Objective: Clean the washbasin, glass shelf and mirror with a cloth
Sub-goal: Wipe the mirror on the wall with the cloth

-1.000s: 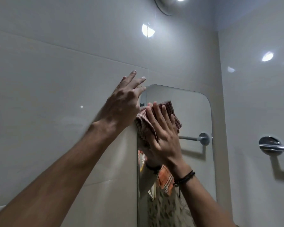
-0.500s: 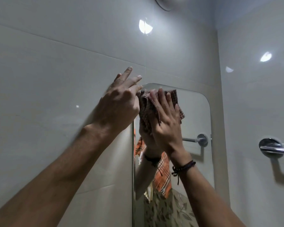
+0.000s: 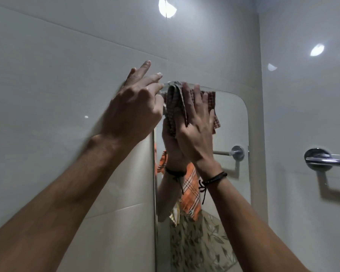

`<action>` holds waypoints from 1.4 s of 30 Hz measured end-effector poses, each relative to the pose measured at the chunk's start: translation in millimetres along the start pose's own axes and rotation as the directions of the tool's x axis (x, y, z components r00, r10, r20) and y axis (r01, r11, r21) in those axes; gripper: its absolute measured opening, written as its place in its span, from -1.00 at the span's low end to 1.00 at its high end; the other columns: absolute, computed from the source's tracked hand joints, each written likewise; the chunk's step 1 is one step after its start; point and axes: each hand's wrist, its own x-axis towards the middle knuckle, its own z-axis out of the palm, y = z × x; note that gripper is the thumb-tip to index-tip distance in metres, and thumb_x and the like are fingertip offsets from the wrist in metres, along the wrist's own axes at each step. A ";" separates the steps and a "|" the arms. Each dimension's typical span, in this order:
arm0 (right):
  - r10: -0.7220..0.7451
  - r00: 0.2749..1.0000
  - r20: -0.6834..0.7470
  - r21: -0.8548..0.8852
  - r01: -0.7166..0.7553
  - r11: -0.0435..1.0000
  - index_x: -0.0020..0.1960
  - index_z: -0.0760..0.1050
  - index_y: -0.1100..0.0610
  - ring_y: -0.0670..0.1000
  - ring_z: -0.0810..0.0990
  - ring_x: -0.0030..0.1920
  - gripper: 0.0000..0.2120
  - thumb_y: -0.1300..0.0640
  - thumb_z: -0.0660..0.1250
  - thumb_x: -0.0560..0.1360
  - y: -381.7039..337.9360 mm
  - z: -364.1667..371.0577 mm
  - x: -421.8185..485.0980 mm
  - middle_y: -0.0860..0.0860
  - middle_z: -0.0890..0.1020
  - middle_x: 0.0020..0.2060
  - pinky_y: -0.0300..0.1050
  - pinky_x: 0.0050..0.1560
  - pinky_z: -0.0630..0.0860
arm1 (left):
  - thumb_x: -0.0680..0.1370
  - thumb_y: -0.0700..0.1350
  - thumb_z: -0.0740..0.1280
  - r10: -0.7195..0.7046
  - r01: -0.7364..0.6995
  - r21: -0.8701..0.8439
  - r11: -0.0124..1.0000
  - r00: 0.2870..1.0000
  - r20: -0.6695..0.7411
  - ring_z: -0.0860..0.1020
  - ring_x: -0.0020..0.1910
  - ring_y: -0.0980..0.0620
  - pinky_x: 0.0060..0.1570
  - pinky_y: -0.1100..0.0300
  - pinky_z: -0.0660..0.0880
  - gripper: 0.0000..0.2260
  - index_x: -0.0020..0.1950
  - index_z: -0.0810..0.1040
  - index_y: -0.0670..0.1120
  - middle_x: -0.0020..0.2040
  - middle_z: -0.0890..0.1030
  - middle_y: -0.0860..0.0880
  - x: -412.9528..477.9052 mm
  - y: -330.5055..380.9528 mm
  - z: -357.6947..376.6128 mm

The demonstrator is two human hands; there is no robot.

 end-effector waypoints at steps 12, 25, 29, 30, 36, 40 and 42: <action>0.329 0.932 -0.150 0.119 -0.313 0.942 0.61 -0.08 -0.16 0.00 -0.13 0.62 -0.35 -0.25 0.00 0.57 26.6 -7.8 -2.4 -0.07 -0.02 0.63 0.23 0.58 -0.18 | 0.54 -0.29 0.16 0.013 -0.013 0.004 1.000 1.000 -0.004 0.31 0.55 -0.05 0.48 0.45 -0.12 -0.63 0.24 0.65 -0.25 0.39 0.57 -0.10 -1.5 -2.6 -0.7; -0.098 0.993 -0.061 -0.115 0.091 0.989 0.56 0.02 -0.33 0.08 -0.14 0.62 -0.48 -0.30 -0.06 0.61 -17.0 11.4 -24.2 -0.14 -0.02 0.63 0.38 0.53 -0.12 | 0.52 -0.19 0.12 -0.018 0.018 -0.016 1.000 1.000 -0.017 0.24 0.57 0.08 0.46 0.50 -0.16 -0.55 0.31 0.63 -0.14 0.42 0.54 0.01 -0.3 3.7 0.5; -0.102 0.992 -0.073 -0.099 0.094 0.991 0.55 0.12 -0.29 0.06 -0.07 0.62 -0.44 -0.38 -0.11 0.58 9.6 1.4 -0.6 -0.14 0.04 0.62 0.43 0.51 -0.12 | 0.55 -0.18 0.12 -0.012 0.012 0.022 1.000 1.000 0.001 0.23 0.58 0.08 0.48 0.43 -0.12 -0.56 0.36 0.59 -0.16 0.45 0.51 0.00 -2.6 4.6 1.3; -0.079 0.995 -0.068 -0.082 0.074 0.994 0.55 0.09 -0.29 0.05 -0.08 0.62 -0.42 -0.40 -0.11 0.56 17.6 -1.4 6.0 -0.15 0.02 0.62 0.41 0.51 -0.17 | 0.55 -0.18 0.14 -0.009 0.009 0.031 0.999 1.000 0.006 0.23 0.58 0.07 0.49 0.40 -0.10 -0.56 0.38 0.58 -0.16 0.46 0.51 0.00 -3.7 5.0 1.2; 0.188 0.966 -0.178 -0.032 -0.196 0.980 0.55 0.13 -0.30 0.01 -0.05 0.62 -0.43 -0.34 -0.05 0.55 70.9 -18.6 40.7 -0.13 0.06 0.62 0.33 0.55 -0.05 | 0.54 -0.17 0.15 0.003 -0.005 0.080 0.997 1.000 0.014 0.27 0.56 0.02 0.50 0.34 -0.05 -0.56 0.36 0.59 -0.19 0.44 0.52 -0.05 -3.8 3.0 1.1; 0.437 0.864 -0.250 0.056 -0.437 0.898 0.61 0.09 -0.07 0.04 -0.04 0.62 -0.32 -0.30 -0.02 0.56 81.4 -23.7 33.2 -0.05 0.07 0.62 0.22 0.57 0.00 | 0.54 -0.16 0.16 0.022 -0.025 0.107 0.994 0.999 0.026 0.32 0.54 -0.02 0.53 0.20 0.09 -0.56 0.36 0.58 -0.22 0.43 0.53 -0.09 -4.0 3.4 2.5; 0.443 0.860 -0.254 0.050 -0.446 0.894 0.62 0.03 -0.05 0.05 -0.06 0.62 -0.31 -0.29 -0.02 0.56 70.7 -18.4 20.1 -0.05 0.05 0.63 0.22 0.58 -0.06 | 0.53 -0.16 0.18 0.013 -0.014 0.095 0.995 1.000 0.018 0.34 0.53 -0.02 0.51 0.23 0.08 -0.57 0.35 0.59 -0.21 0.42 0.54 -0.08 -2.9 4.1 2.3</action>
